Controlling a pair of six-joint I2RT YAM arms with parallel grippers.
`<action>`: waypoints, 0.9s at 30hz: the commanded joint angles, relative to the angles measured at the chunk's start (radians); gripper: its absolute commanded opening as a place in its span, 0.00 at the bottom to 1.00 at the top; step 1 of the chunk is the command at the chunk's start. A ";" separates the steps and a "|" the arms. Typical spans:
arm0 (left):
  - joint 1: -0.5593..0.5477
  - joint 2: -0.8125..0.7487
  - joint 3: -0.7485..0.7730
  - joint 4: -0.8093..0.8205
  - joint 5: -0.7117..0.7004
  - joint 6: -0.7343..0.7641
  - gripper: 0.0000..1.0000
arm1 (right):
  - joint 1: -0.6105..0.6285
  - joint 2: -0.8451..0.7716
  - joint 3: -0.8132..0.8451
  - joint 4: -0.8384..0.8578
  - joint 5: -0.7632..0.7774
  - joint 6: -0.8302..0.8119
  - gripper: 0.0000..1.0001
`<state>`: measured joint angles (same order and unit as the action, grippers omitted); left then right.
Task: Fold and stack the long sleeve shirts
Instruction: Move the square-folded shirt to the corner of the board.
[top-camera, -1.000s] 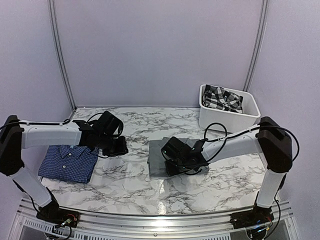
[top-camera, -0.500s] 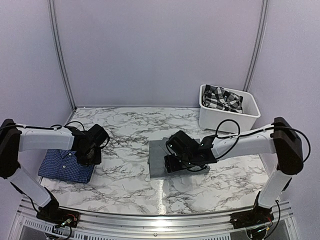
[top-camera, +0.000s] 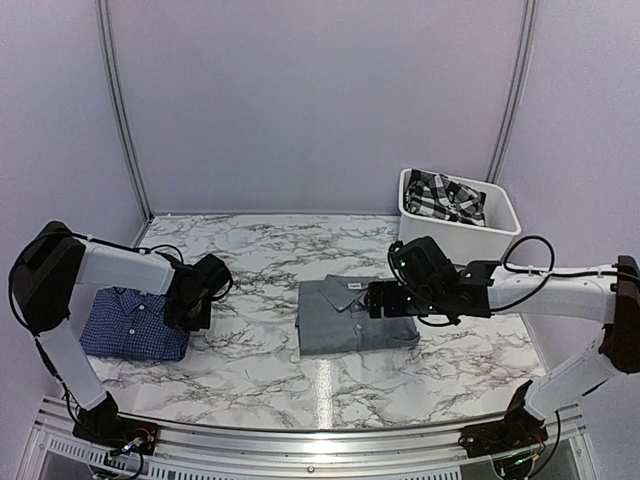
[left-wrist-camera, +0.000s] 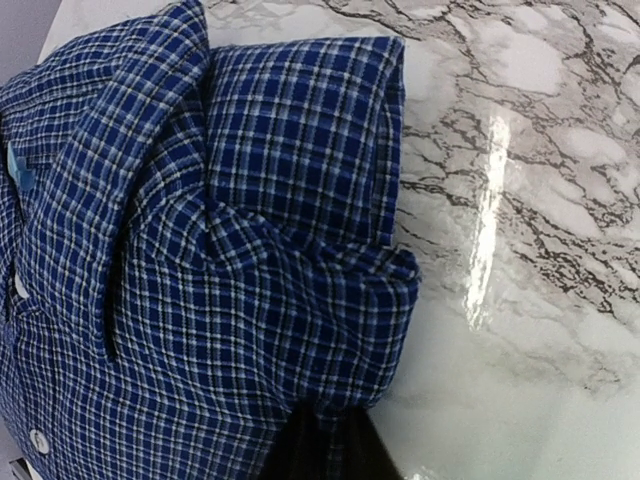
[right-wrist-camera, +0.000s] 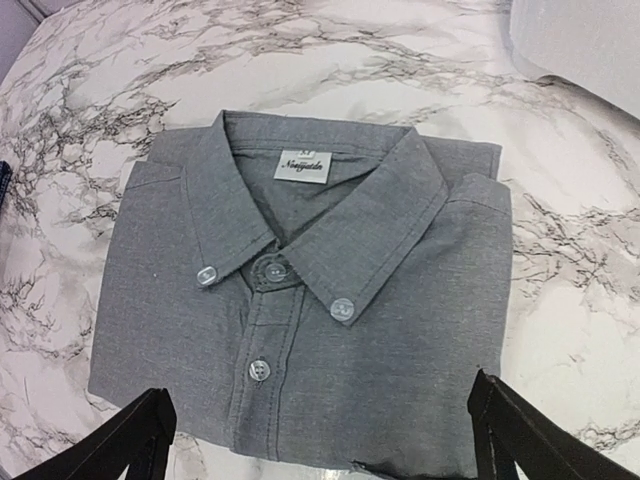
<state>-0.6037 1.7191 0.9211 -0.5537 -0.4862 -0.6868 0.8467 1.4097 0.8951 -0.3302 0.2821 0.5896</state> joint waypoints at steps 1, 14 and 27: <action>0.005 0.053 0.002 0.027 0.058 0.045 0.05 | -0.035 -0.064 -0.027 0.041 0.018 -0.017 0.98; -0.128 0.088 0.226 0.057 0.275 0.035 0.00 | -0.095 -0.144 -0.124 0.115 0.025 -0.016 0.98; -0.206 0.285 0.467 0.087 0.389 0.020 0.04 | -0.127 -0.175 -0.164 0.085 0.008 -0.017 0.98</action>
<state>-0.8062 1.9892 1.3552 -0.4759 -0.1371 -0.6666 0.7307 1.2549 0.7456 -0.2443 0.2951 0.5770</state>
